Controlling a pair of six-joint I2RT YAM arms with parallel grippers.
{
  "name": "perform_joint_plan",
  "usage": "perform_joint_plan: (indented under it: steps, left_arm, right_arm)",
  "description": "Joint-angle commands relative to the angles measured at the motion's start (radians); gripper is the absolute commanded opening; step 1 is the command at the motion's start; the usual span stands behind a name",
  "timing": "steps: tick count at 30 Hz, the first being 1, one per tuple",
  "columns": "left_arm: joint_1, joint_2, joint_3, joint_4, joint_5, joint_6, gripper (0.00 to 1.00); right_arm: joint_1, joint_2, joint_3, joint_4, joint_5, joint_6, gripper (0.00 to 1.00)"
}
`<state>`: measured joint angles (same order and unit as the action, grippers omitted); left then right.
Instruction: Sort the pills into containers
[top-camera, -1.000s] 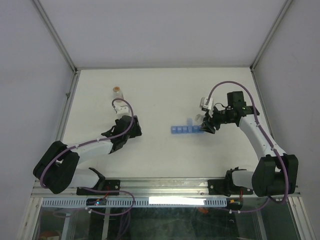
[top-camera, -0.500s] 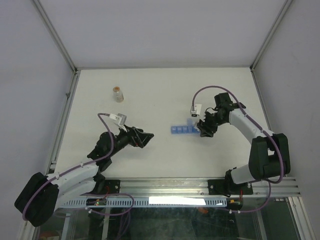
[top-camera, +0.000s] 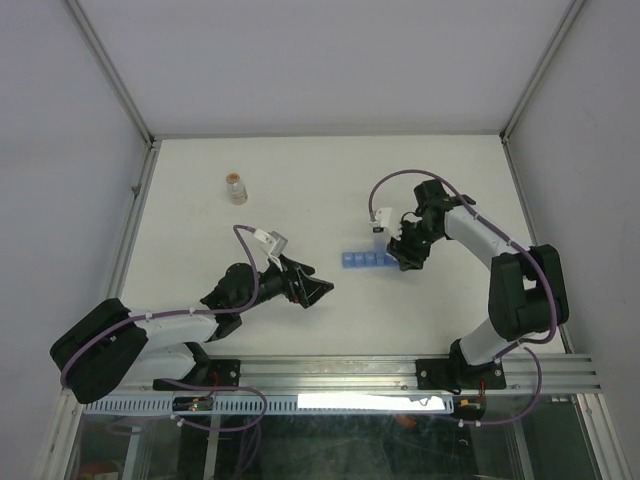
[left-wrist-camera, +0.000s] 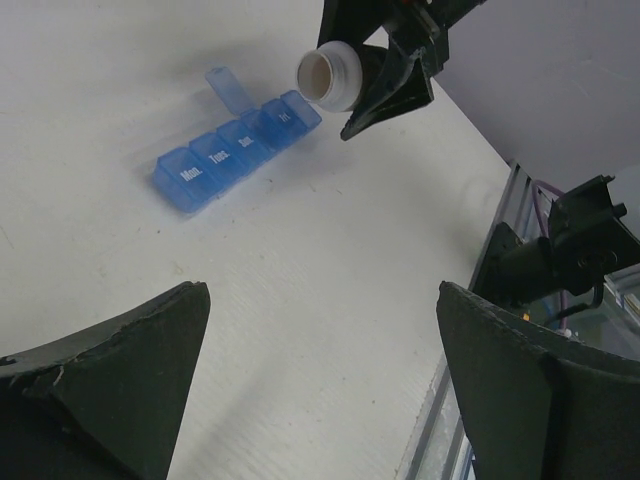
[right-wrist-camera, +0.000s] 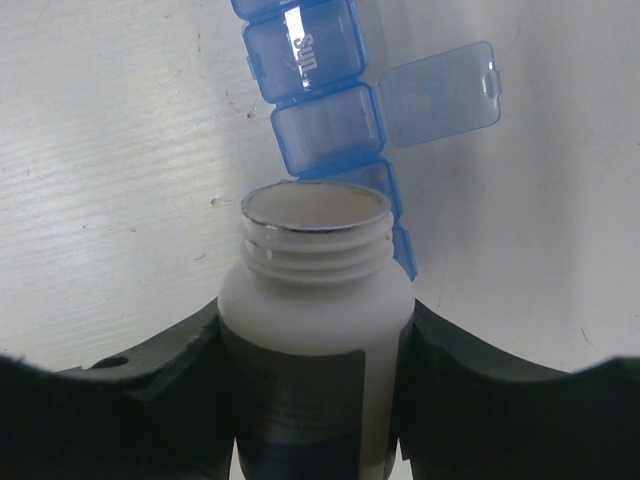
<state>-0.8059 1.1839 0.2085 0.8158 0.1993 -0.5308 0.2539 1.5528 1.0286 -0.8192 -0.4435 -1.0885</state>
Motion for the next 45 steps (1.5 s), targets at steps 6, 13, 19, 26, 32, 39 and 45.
perform_joint_plan:
  steps: [6, 13, 19, 26, 32, 39, 45]
  left_arm:
    - [-0.021, -0.006, 0.031, 0.039, -0.094, 0.023, 0.99]
    - [-0.022, -0.007, 0.029, 0.040, -0.099, 0.021, 0.99]
    - [-0.022, -0.006, 0.028, 0.041, -0.099, 0.019, 0.99]
    - [-0.023, -0.011, 0.023, 0.043, -0.102, 0.017, 0.99]
    - [-0.022, -0.012, 0.023, 0.042, -0.103, 0.016, 0.99]
    - [-0.023, -0.013, 0.023, 0.043, -0.104, 0.016, 0.99]
    - [-0.023, -0.014, 0.022, 0.043, -0.105, 0.015, 0.99]
  right_arm:
    - [0.033, 0.073, 0.080, -0.026, 0.092, 0.019, 0.05]
    - [0.059, 0.104, 0.101, -0.038, 0.156, 0.024, 0.05]
    - [0.084, 0.111, 0.112, -0.047, 0.194, 0.030, 0.05]
    - [0.106, 0.110, 0.116, -0.052, 0.225, 0.041, 0.05]
    - [0.124, 0.115, 0.132, -0.070, 0.267, 0.050, 0.05]
    - [0.150, 0.122, 0.141, -0.084, 0.318, 0.059, 0.05]
    - [0.170, 0.136, 0.153, -0.095, 0.346, 0.068, 0.05]
